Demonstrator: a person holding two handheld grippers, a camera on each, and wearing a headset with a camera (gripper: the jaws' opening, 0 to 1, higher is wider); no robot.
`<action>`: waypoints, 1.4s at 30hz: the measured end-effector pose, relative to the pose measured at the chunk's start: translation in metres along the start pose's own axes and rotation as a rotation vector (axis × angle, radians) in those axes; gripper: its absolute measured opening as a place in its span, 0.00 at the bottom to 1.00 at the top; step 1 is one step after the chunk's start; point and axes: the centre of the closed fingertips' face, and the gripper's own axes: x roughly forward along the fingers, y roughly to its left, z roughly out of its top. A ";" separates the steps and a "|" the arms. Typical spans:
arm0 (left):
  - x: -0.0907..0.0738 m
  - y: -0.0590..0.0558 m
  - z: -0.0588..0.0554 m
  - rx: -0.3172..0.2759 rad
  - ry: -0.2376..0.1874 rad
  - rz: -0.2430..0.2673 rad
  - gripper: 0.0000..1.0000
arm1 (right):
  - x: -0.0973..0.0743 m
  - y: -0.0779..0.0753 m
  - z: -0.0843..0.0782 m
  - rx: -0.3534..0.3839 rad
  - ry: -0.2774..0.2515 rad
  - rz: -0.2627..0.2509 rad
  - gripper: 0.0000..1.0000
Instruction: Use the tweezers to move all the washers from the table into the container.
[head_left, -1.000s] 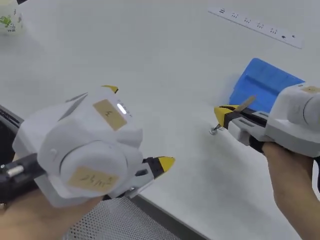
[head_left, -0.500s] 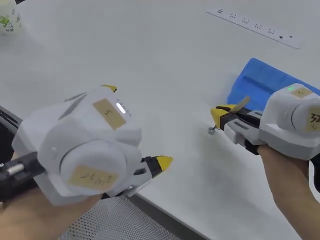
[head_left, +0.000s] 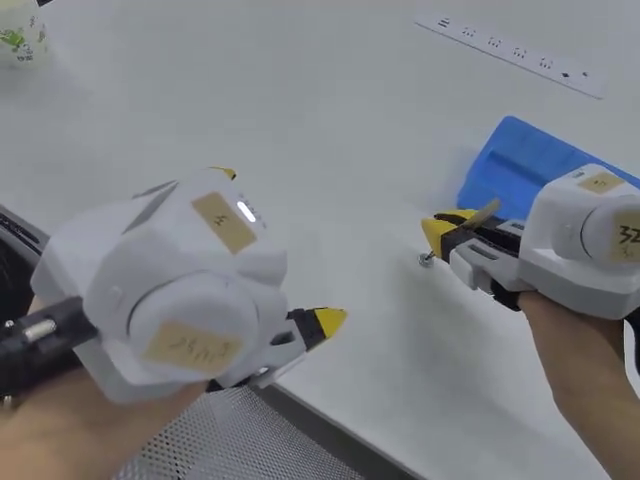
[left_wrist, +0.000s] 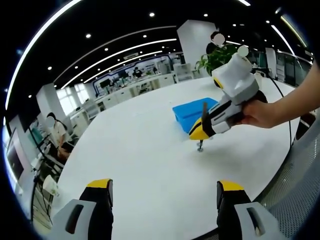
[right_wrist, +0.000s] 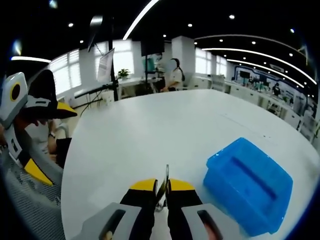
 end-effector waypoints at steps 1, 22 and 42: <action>0.000 0.000 0.000 0.000 0.000 0.000 0.87 | 0.000 -0.001 0.000 0.006 0.000 -0.001 0.04; 0.000 0.001 0.000 -0.001 0.000 0.004 0.87 | 0.001 -0.005 -0.002 0.024 0.010 0.002 0.04; 0.000 0.001 0.000 0.000 0.000 0.003 0.87 | -0.015 0.001 0.020 0.071 0.000 0.042 0.02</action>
